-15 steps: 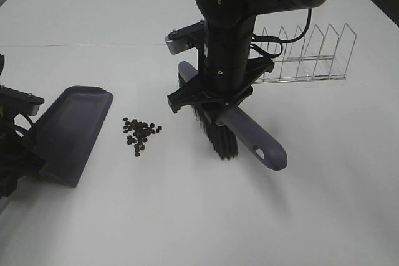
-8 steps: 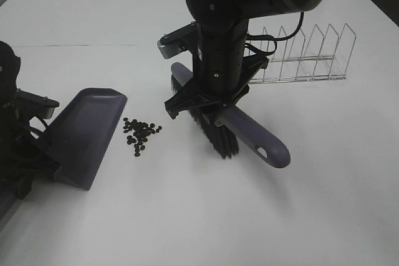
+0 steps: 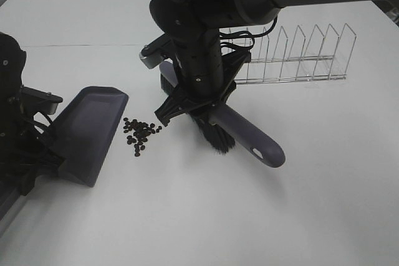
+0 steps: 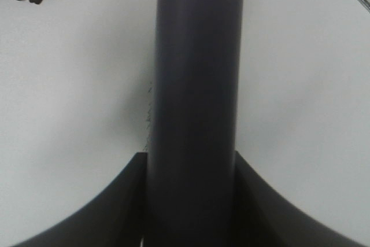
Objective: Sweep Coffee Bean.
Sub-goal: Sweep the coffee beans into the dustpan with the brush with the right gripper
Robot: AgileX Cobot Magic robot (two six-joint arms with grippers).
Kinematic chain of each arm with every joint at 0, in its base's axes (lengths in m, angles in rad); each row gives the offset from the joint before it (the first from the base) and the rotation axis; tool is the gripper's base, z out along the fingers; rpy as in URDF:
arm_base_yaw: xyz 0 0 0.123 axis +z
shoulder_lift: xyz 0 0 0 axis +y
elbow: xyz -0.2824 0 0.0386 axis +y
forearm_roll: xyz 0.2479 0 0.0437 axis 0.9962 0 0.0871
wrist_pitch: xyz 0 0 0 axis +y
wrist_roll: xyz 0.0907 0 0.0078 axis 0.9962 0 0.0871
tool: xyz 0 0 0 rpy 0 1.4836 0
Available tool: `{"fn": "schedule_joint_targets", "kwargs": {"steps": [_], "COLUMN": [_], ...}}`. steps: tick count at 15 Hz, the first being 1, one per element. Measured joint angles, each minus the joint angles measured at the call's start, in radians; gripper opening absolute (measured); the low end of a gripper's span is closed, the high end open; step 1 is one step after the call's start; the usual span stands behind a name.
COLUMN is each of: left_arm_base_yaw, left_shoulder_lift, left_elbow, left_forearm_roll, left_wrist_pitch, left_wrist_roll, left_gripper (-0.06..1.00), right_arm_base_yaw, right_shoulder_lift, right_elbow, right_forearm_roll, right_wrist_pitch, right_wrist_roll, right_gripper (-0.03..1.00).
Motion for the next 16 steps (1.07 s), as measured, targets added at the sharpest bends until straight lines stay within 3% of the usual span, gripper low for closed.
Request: {"fn": "schedule_joint_targets", "kwargs": {"steps": [9,16], "left_arm_base_yaw": [0.0,0.0], "left_shoulder_lift": [0.0,0.04], "left_elbow": [0.0,-0.002], "left_forearm_roll": [-0.01,-0.022], "left_wrist_pitch": [-0.001,-0.003], "left_wrist_roll": [0.0,0.003], "left_gripper": [0.33,0.33], "right_arm_base_yaw": [0.036,0.036], "right_shoulder_lift": [0.104,0.204], "right_elbow": [-0.165,-0.268], "right_forearm_roll": [0.122,0.374], "right_wrist_pitch": [0.053,0.028], "right_wrist_roll": [-0.055,-0.128], "right_gripper": [0.29,0.29]}}
